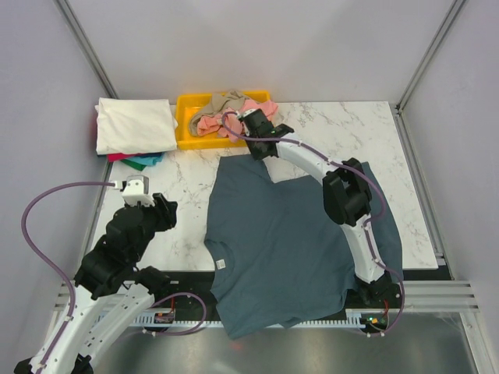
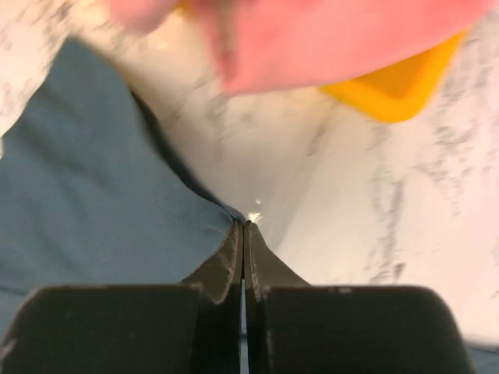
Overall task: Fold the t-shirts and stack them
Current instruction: Flatten the tshirt out
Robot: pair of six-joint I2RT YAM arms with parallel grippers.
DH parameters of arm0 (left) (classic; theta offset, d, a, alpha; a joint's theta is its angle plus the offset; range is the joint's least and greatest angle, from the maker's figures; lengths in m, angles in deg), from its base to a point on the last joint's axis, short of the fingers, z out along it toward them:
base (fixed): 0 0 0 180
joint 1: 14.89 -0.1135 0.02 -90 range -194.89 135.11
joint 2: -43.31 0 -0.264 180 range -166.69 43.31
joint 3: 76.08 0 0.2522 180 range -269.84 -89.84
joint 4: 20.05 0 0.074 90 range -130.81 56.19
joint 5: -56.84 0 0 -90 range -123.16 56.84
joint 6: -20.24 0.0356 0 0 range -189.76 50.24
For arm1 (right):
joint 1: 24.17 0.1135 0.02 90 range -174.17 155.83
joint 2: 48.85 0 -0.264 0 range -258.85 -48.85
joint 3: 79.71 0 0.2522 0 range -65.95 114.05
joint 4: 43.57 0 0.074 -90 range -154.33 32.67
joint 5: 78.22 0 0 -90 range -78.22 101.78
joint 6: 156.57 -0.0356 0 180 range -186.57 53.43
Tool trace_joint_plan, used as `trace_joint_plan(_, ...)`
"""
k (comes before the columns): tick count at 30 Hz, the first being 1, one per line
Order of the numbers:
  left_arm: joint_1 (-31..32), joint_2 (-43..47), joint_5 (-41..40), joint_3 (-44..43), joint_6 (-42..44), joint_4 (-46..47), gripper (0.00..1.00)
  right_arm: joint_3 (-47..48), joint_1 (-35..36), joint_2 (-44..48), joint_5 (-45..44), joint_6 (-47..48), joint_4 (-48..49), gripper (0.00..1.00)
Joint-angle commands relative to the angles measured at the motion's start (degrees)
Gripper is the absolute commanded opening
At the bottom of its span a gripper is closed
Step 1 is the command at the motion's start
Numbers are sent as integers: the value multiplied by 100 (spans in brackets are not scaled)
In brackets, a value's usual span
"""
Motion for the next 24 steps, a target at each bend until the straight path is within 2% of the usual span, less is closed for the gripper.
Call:
trace_joint_plan(1,-16,-52,-110,6,165,82,55,442,-461,-341,105,23,-48,1)
trace_joint_plan(2,-16,-61,-110,6,174,82,55,608,-654,-516,149,-46,-74,18)
trace_joint_plan(5,-16,-131,-75,-2,183,99,55,1022,-1015,-762,351,-170,-223,81)
trace_joint_plan(9,-16,-307,39,-55,236,108,55,1015,-1279,-406,264,-196,-277,88)
trace_joint_plan(12,-16,-702,215,-195,113,126,56,243,-1481,412,123,-424,-58,89)
trace_joint_plan(15,-16,-1395,680,-283,-247,257,56,-960,-1754,1449,79,-845,241,89)
trace_joint_plan(16,-16,-1650,1099,-310,-343,336,56,-1625,-1928,1704,123,-934,303,90)
trace_joint_plan(17,-7,-1878,1329,-319,-527,433,56,-1980,-2017,2194,210,-1048,416,93)
trace_joint_plan(19,19,-2660,1830,-284,-817,775,56,-2952,-2254,2610,456,-1416,496,98)
trace_joint_plan(24,432,-4179,2070,-169,-1117,1863,55,-4310,-2553,3323,449,-1883,435,98)
